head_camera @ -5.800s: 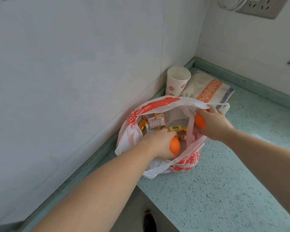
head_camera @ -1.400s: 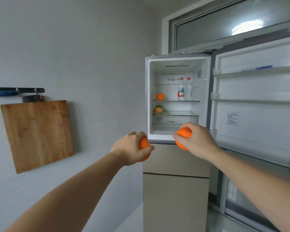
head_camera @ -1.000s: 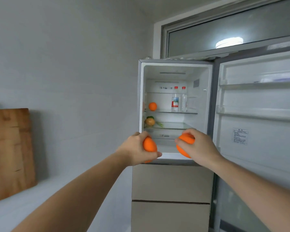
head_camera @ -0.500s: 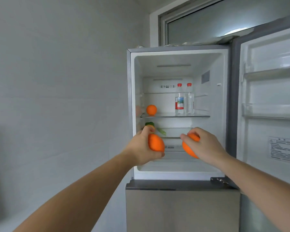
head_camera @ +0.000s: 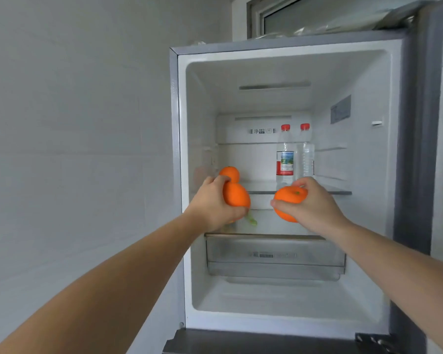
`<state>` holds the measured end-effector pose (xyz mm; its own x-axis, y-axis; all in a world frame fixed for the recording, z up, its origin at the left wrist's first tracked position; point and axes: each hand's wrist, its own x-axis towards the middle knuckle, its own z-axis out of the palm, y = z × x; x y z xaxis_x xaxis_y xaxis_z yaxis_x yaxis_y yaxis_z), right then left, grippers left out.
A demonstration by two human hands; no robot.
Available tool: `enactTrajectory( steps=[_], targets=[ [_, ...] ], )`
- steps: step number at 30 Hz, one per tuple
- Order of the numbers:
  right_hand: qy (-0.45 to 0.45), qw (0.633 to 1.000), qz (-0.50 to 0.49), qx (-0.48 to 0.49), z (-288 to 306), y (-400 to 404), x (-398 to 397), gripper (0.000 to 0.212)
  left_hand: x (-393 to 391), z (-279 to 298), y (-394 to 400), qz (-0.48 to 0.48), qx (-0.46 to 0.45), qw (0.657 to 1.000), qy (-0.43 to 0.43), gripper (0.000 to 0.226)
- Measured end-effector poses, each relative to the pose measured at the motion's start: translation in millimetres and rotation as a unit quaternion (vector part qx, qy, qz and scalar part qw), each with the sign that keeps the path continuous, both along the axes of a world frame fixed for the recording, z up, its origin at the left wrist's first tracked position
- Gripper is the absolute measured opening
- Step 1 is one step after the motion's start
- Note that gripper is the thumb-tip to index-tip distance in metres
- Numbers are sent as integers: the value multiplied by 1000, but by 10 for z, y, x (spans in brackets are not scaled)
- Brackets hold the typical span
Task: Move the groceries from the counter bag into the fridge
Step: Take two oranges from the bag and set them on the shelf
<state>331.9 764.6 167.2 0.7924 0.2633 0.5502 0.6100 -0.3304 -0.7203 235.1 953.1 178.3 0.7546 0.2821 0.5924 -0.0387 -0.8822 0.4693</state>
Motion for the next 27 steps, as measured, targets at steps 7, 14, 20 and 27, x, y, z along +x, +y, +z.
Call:
enactTrajectory(
  steps=[7,14,20,27],
  targets=[
    [2,999,-36,22,259,468,661,65,772,338,583,-2,22,1000,-9,81],
    [-9,999,-46,22,460,890,1213,54,1537,506,933,46,46,995,72,77],
    [0,998,-37,-44,549,1169,1802,65,1999,487,1055,70,46,991,106,69],
    [-8,991,-31,-130,559,1354,2306,64,2409,474,1134,73,40,989,118,80]
  ],
)
